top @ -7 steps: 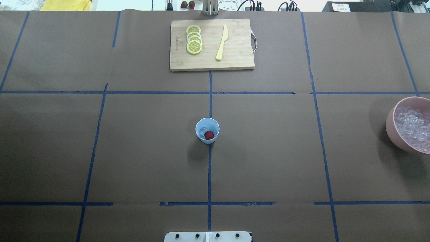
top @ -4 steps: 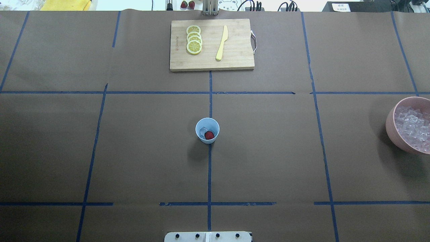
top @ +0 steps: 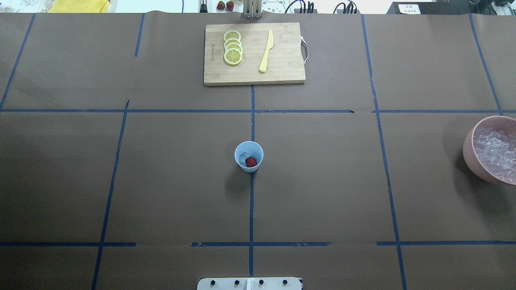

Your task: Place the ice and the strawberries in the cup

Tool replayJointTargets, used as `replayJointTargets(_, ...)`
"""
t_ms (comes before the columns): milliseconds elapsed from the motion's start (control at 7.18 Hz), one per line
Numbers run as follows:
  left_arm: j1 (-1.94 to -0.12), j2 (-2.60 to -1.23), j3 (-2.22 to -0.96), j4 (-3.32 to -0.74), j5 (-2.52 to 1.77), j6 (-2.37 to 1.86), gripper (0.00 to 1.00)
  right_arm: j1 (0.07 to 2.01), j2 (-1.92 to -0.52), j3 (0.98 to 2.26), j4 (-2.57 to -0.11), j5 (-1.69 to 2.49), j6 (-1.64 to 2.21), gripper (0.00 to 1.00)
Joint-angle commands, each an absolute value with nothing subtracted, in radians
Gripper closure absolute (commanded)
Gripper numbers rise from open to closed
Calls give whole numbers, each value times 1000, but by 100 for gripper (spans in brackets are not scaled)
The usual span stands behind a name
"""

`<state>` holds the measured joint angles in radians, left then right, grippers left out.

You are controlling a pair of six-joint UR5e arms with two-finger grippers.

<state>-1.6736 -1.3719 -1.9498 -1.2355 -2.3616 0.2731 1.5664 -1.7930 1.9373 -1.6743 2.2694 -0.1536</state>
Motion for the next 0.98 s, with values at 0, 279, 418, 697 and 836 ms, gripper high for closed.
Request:
replayJointTargets(0,-1674,-1463,-1849,-1238,-2362,275,0,1566,-1796,1942,-1678,2270,-155,0)
replayJointTargets(279,-1674,-1509,-1780,-1239,-2368,275,0,1566,-1801,1989,-1744,2273,-156,0)
replayJointTargets(418,-1674,-1509,-1776,-1239,-2368,276,0,1566,-1798,1991,-1744,2273,-158,0)
replayJointTargets(697,-1671,-1505,-1732,-1264,-2368,276,0,1563,-1798,1974,-1738,2273,-156,0)
replayJointTargets(836,-1640,-1506,-1718,-1275,-2368,276,0,1563,-1799,1973,-1738,2278,-155,0)
